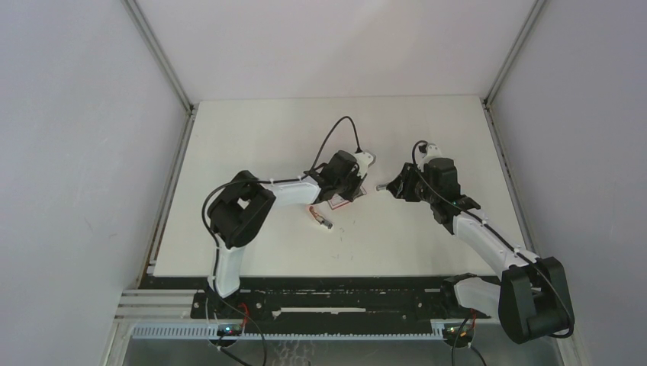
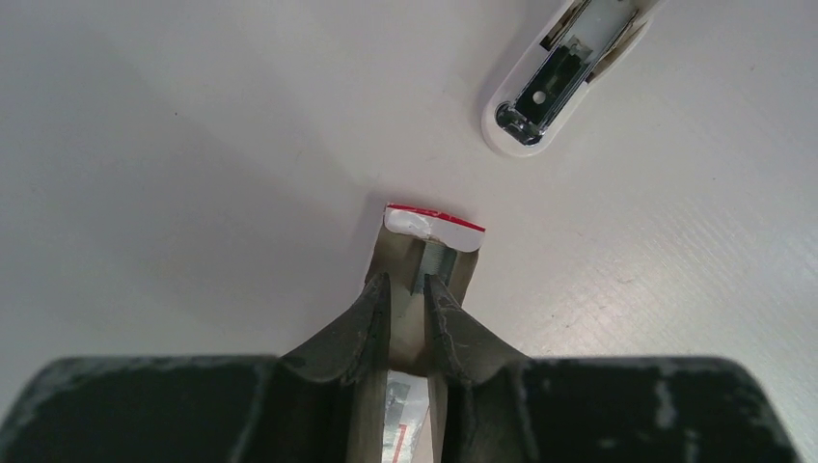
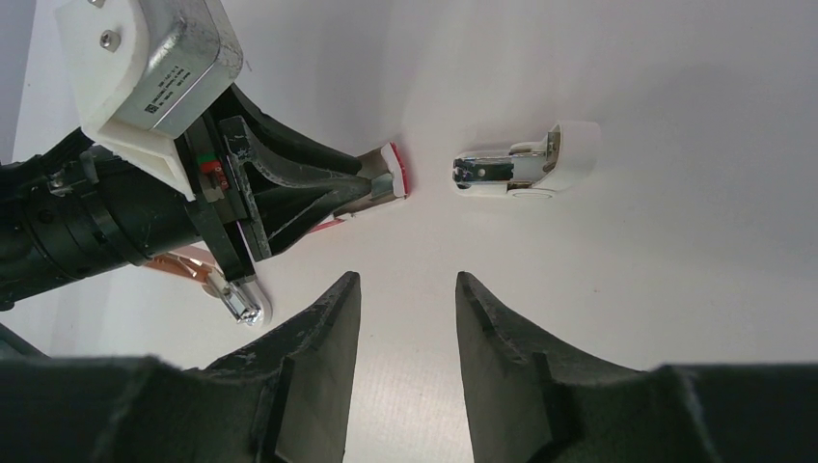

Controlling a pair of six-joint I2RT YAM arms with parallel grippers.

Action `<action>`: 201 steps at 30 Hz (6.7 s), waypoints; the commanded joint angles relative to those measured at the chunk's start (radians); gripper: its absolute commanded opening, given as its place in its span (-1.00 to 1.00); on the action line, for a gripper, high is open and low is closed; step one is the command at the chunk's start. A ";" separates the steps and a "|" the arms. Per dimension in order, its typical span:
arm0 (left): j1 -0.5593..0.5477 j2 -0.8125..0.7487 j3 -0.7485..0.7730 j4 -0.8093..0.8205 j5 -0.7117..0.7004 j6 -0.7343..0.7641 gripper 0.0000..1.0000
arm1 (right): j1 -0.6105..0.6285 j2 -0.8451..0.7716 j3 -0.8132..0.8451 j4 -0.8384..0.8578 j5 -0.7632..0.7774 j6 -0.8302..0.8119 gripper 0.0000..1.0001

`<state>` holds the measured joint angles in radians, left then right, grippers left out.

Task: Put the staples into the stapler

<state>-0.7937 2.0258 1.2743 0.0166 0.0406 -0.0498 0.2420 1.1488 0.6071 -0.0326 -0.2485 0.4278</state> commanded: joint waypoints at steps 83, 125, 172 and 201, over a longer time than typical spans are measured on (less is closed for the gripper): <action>-0.022 0.010 0.056 0.058 -0.100 -0.193 -0.55 | -0.064 -0.212 -0.069 0.144 -0.220 0.015 0.27; -0.072 0.043 0.083 0.005 -0.164 -0.100 -0.80 | -0.064 -0.202 -0.069 0.141 -0.223 0.018 0.25; -0.079 -0.018 -0.006 0.128 -0.223 -0.197 -0.25 | -0.063 -0.219 -0.076 0.139 -0.207 0.012 0.23; -0.093 0.033 0.043 0.092 -0.248 -0.168 -0.35 | -0.063 -0.212 -0.076 0.143 -0.214 0.016 0.23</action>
<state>-0.8814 2.0483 1.2541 0.1066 -0.1921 -0.2424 0.1730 0.9436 0.5278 0.0700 -0.4541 0.4381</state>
